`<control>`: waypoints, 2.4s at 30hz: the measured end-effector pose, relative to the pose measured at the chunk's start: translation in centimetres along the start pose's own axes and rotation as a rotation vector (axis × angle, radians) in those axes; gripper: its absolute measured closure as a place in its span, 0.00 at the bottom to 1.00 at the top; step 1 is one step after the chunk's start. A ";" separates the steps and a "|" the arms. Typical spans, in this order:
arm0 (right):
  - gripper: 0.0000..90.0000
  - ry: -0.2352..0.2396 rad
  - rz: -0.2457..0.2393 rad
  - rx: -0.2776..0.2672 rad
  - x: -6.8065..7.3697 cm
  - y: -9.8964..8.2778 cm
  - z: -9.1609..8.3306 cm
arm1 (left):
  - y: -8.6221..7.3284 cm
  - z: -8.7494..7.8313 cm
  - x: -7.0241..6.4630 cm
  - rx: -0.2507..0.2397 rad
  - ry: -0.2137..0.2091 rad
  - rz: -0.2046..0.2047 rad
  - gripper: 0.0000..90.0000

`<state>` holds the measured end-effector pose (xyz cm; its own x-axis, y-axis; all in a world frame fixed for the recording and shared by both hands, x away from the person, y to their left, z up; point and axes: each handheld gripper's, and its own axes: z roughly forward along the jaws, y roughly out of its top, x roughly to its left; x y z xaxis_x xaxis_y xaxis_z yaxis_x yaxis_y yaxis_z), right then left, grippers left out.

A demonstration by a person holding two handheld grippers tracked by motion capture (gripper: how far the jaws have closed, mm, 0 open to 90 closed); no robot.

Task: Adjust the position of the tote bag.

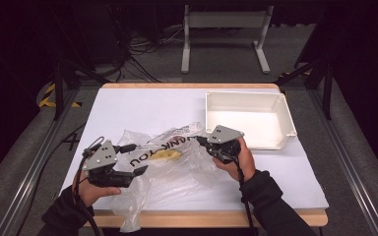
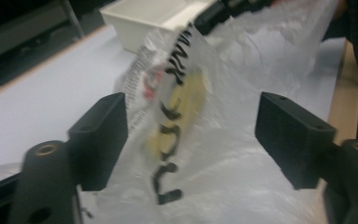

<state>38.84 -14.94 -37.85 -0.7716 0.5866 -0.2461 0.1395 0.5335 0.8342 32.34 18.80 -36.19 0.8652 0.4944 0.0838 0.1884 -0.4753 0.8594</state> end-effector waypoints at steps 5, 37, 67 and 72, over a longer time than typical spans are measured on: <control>1.00 -0.006 0.010 0.003 -0.2 -0.1 0.0 | -1.2 2.5 0.1 0.148 0.030 -0.018 0.17; 0.98 0.118 -0.052 -0.128 1.3 2.5 -4.5 | -2.2 4.1 5.0 0.185 0.152 -0.027 0.99; 0.91 -0.017 -0.207 0.239 3.4 0.0 1.9 | -0.7 3.0 7.1 0.068 0.165 -0.053 0.98; 0.62 -0.046 -0.204 0.230 3.1 0.2 2.4 | -0.5 2.7 7.2 0.054 0.167 -0.045 0.98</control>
<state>37.92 -11.55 -39.61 -0.7697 0.4774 -0.4239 0.1252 0.7639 0.6331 39.76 20.60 -37.36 0.7673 0.6275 0.1324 0.2532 -0.4861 0.8364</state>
